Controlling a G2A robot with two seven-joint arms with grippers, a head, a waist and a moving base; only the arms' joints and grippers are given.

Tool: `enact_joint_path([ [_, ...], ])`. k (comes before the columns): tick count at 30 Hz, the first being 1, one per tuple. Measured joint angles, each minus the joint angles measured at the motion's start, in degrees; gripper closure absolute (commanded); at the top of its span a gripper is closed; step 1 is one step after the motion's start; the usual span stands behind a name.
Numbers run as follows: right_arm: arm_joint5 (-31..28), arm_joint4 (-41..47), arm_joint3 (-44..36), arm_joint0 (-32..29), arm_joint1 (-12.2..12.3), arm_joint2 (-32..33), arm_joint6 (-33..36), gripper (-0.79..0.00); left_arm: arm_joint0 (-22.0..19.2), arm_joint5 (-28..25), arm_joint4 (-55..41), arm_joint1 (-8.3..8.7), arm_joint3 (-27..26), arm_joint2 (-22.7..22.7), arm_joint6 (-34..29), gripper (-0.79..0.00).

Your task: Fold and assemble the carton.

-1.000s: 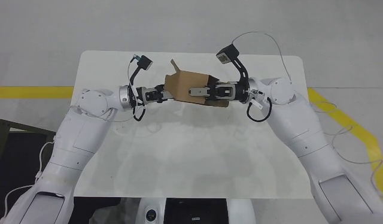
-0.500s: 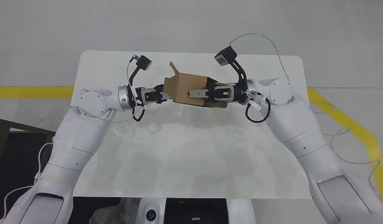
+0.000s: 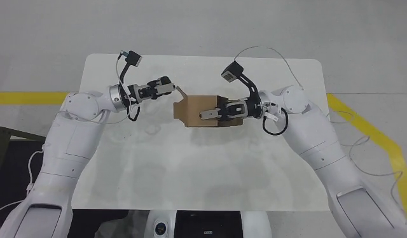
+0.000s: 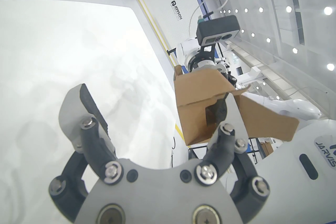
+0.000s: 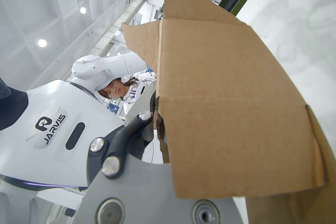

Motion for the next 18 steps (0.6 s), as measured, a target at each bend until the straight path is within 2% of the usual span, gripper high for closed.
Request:
enact_joint_path([
  [10, 2.5, 0.7, -4.5, -1.3, 0.8, -1.9, 2.5, 0.000, 0.2, 0.0, 0.8, -0.03, 0.0, 1.3, 0.2, -0.785],
  [18, 1.1, 1.1, -3.3, -0.4, 0.8, -2.9, 1.1, 0.000, 0.2, 0.1, -0.3, -0.29, -1.1, 3.0, -0.6, -0.785],
])
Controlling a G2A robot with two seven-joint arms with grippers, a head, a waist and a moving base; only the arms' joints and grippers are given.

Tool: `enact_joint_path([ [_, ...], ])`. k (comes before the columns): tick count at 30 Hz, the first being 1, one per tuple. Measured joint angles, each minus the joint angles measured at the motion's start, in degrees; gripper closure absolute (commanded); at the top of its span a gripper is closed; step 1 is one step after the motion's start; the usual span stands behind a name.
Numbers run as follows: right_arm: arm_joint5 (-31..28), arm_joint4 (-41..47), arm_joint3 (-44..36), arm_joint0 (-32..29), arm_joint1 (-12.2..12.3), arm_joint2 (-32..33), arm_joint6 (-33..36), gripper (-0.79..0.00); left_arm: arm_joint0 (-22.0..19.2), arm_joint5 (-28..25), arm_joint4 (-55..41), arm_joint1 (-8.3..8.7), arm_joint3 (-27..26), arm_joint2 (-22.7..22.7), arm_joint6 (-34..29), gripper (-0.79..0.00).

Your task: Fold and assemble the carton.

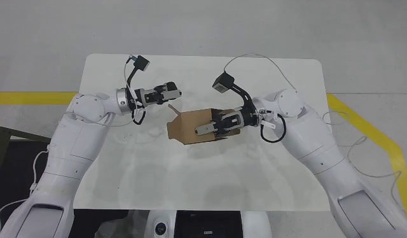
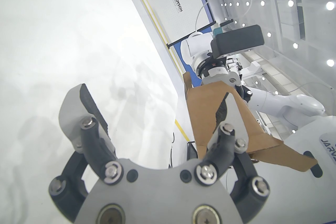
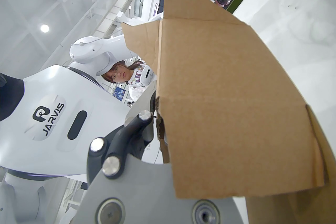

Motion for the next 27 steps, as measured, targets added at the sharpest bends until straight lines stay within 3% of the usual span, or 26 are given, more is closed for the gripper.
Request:
enact_joint_path([
  [17, -3.3, 0.6, 7.1, 1.7, 0.2, 1.8, -3.3, 0.000, 1.2, 0.3, -2.8, 0.56, -2.3, -0.6, -3.1, -0.785],
  [27, -3.4, 0.2, 7.0, 2.1, 0.3, 2.0, -3.4, 0.000, 1.3, 0.4, -3.2, 0.59, -2.7, -0.2, -2.7, -0.785],
])
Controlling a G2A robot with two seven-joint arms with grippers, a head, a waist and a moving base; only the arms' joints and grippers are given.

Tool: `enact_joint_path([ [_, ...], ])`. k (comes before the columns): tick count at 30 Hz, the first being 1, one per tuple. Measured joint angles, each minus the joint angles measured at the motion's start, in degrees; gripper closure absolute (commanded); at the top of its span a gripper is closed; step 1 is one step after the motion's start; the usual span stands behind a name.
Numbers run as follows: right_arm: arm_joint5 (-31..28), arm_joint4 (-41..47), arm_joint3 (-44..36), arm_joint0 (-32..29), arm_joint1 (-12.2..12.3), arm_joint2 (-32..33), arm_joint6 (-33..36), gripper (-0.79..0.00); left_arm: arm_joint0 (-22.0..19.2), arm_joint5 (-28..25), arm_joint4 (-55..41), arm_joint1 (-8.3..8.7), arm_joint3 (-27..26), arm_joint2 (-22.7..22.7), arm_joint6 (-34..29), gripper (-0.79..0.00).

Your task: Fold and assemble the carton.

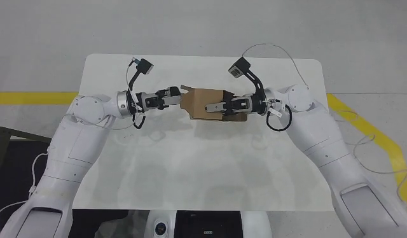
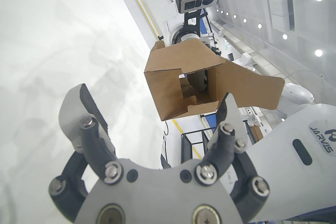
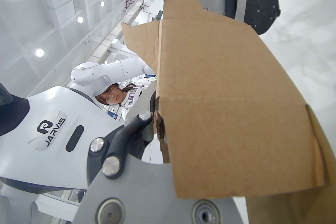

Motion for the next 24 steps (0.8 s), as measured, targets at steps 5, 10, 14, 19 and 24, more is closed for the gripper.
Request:
enact_joint_path([
  [5, 1.0, -1.5, -0.7, -0.4, 0.3, -0.5, 1.0, 0.000, -0.9, -0.1, 0.4, 0.30, 1.9, -1.9, 2.1, -0.785],
  [10, 1.4, -1.2, -2.8, -0.8, 0.2, -1.4, 1.4, 0.000, -1.5, -0.2, 1.1, 0.20, 2.2, -1.4, 2.8, -0.785],
  [14, 1.3, -0.9, -3.8, -0.5, 0.1, -1.9, 1.3, 0.000, -1.8, -0.4, 1.5, -0.21, 2.6, 0.6, 3.0, -0.785],
  [19, 0.8, -0.8, -3.7, -0.1, 0.1, -2.1, 0.8, 0.000, -2.2, -0.7, 1.6, -0.44, 2.9, 1.6, 3.0, -0.785],
  [24, 0.0, -0.9, -2.2, 0.1, 0.2, -1.7, 0.0, 0.000, -1.7, -0.7, 0.6, -0.22, 2.9, 1.2, 1.7, -0.785],
])
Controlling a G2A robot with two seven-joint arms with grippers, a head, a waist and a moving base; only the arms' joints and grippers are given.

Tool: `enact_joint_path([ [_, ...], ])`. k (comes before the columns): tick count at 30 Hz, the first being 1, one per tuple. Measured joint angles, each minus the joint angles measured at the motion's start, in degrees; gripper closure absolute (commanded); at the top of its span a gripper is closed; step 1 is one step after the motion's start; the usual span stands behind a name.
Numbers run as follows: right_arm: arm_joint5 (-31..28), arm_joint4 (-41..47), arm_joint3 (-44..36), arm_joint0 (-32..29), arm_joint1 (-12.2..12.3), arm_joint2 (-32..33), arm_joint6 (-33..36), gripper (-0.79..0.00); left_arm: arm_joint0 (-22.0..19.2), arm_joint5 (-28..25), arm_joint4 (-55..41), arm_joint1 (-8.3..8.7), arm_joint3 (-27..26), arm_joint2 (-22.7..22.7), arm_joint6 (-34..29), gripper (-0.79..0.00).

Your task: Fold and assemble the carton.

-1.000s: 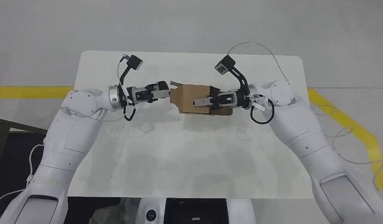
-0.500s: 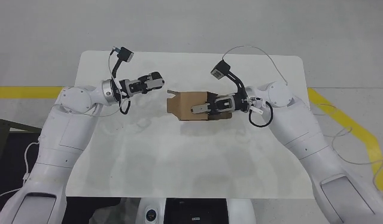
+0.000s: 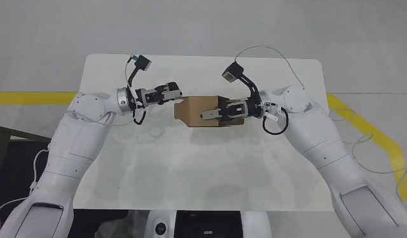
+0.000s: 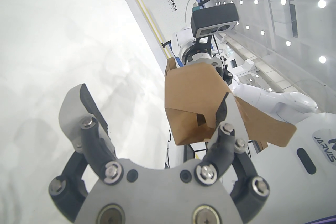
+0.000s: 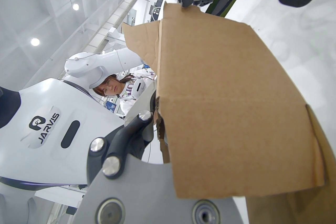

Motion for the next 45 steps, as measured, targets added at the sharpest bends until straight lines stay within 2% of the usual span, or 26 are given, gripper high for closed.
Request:
enact_joint_path([
  [10, -0.2, 0.0, 0.2, 0.3, 0.1, 0.3, -0.2, 0.000, 1.1, 0.7, 0.1, -0.05, -2.4, 1.0, 0.0, -0.785],
  [23, -0.3, 0.5, -1.2, 0.2, 0.1, -0.1, -0.3, 0.000, 0.2, 0.3, 0.4, -0.50, -1.8, 2.9, 0.2, -0.785],
  [45, -0.2, 1.0, -1.9, 0.3, 0.0, -0.9, -0.2, 0.000, -0.5, 0.2, -0.2, -0.67, -2.4, 3.5, 0.0, -0.785],
])
